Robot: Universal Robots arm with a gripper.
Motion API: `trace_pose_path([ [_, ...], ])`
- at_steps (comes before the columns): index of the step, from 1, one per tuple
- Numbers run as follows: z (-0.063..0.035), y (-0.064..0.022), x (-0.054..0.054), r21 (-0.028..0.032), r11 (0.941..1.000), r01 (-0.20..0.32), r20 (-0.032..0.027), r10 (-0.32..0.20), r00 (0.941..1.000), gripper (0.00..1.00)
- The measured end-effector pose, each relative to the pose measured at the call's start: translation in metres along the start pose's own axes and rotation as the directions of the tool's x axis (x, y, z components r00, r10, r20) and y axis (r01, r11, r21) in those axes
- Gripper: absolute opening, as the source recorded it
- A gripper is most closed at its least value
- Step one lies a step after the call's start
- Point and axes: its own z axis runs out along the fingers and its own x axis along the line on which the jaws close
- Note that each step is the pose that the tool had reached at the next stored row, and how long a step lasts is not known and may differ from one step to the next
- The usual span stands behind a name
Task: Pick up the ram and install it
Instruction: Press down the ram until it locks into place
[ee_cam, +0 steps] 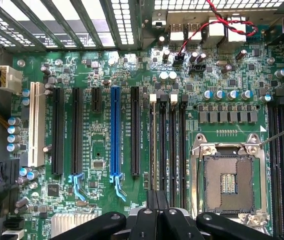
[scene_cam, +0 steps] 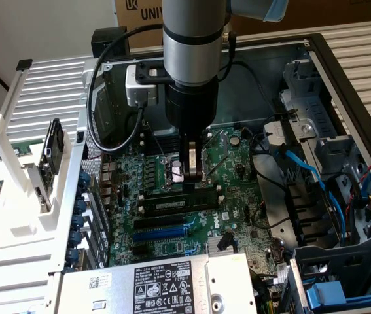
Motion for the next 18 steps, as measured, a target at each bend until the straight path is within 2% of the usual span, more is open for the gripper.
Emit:
trace_pose_path([
  [10, 0.0018, 0.0094, -0.002, 0.0022, 1.0000, 0.000, 0.0002, 0.000, 1.0000, 0.11],
  [12, 0.0020, 0.0095, -0.003, 0.0084, 1.0000, 0.000, 0.0002, 0.000, 1.0000, 0.11],
  [14, 0.0023, 0.0105, -0.004, 0.0213, 0.9998, 0.000, 0.0006, 0.000, 1.0000, 0.11],
  [18, 0.0030, 0.0125, -0.004, 0.0278, 0.9996, 0.000, 0.0003, 0.000, 1.0000, 0.11],
])
